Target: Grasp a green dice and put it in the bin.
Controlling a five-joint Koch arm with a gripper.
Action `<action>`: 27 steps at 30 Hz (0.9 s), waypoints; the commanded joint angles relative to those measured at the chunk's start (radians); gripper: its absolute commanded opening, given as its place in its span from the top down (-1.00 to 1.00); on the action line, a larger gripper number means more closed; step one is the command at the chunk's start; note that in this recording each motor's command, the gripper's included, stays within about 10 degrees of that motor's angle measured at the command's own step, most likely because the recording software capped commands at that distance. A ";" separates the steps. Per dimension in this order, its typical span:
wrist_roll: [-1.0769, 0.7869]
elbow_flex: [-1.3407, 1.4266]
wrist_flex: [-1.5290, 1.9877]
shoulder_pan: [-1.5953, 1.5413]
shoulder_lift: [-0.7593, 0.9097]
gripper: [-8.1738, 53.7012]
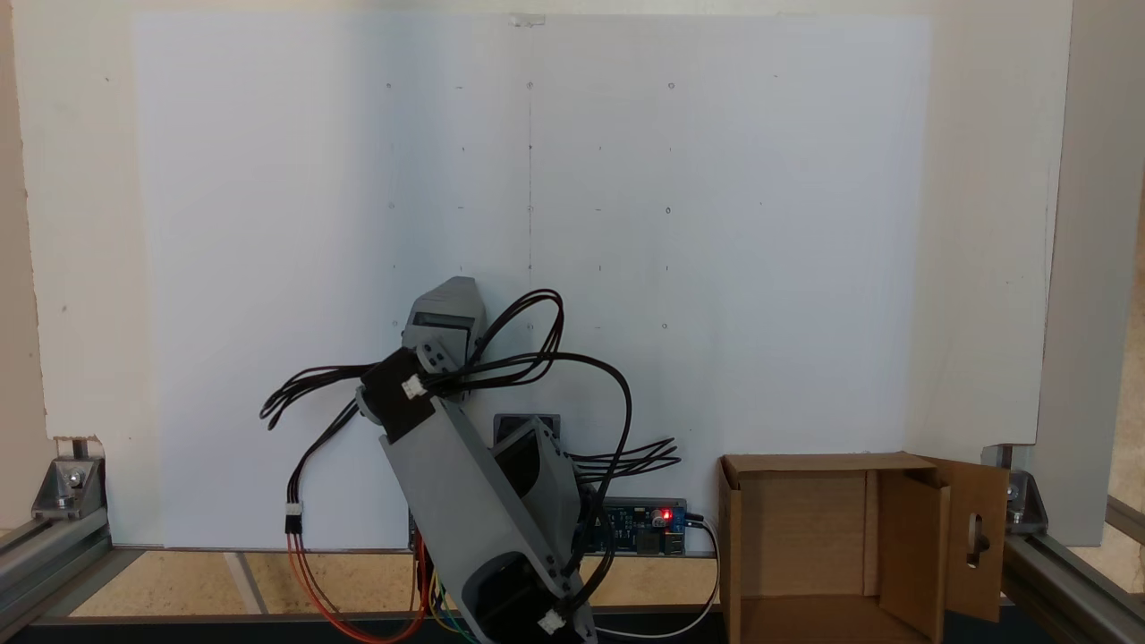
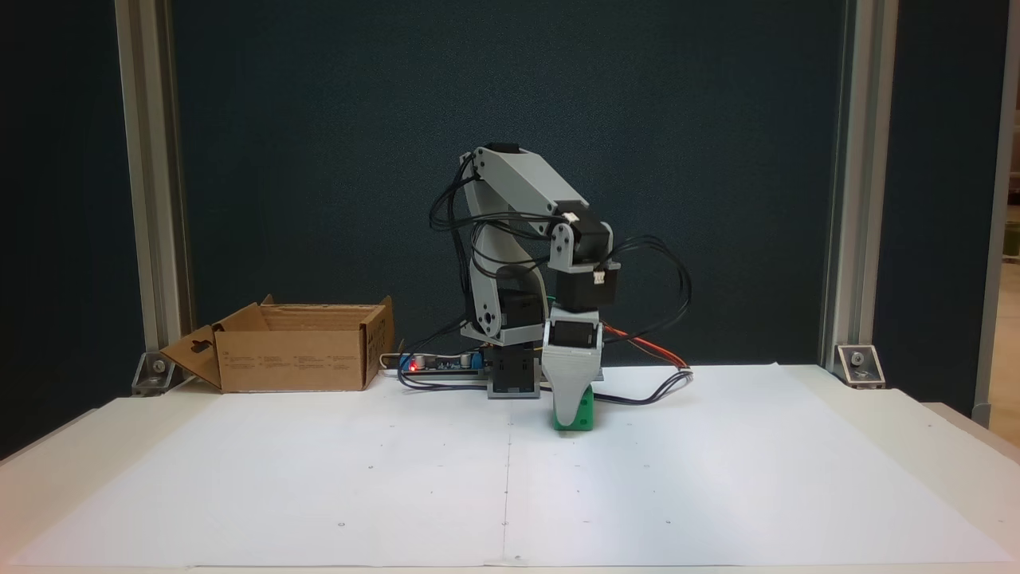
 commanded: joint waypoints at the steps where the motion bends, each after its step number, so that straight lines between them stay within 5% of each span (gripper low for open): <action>1: 0.075 -0.012 -0.017 0.000 -0.005 -0.52; 6: 0.075 -0.011 -0.029 0.002 -0.009 -0.50; 14: 0.087 0.008 -0.083 0.017 -0.002 0.36; 21: 0.084 -0.038 -0.020 0.037 0.046 0.37; 27: 0.083 -0.359 0.319 0.078 0.130 0.37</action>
